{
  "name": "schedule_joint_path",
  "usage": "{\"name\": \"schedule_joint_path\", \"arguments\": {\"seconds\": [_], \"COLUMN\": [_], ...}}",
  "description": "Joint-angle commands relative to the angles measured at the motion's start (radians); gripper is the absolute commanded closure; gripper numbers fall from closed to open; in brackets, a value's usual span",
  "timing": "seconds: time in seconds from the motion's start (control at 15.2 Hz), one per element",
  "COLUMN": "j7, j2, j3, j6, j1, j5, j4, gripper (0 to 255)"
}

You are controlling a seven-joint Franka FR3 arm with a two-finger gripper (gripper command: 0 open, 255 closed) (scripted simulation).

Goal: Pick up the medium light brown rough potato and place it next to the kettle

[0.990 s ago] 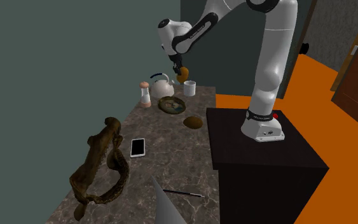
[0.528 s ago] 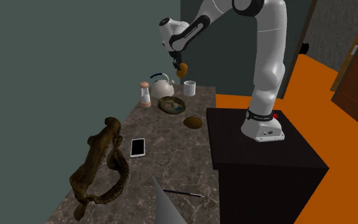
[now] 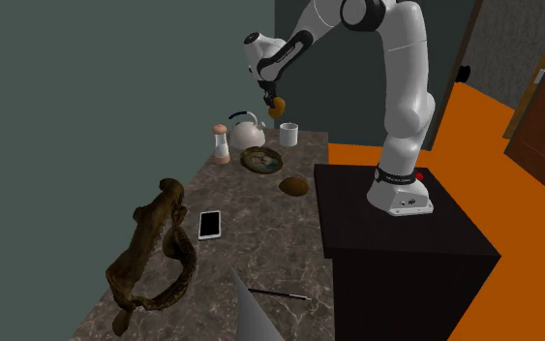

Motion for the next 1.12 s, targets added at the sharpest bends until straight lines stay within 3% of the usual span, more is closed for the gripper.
{"name": "schedule_joint_path", "arguments": {"seconds": [0.0,1.06], "j7": [0.012,0.116], "j2": [0.016,0.145], "j3": [-0.002,-0.022], "j6": [0.020,0.158], "j1": [-0.001,0.003], "j5": [-0.007,-0.065], "j4": [-0.005,-0.034], "gripper": [255,255]}}
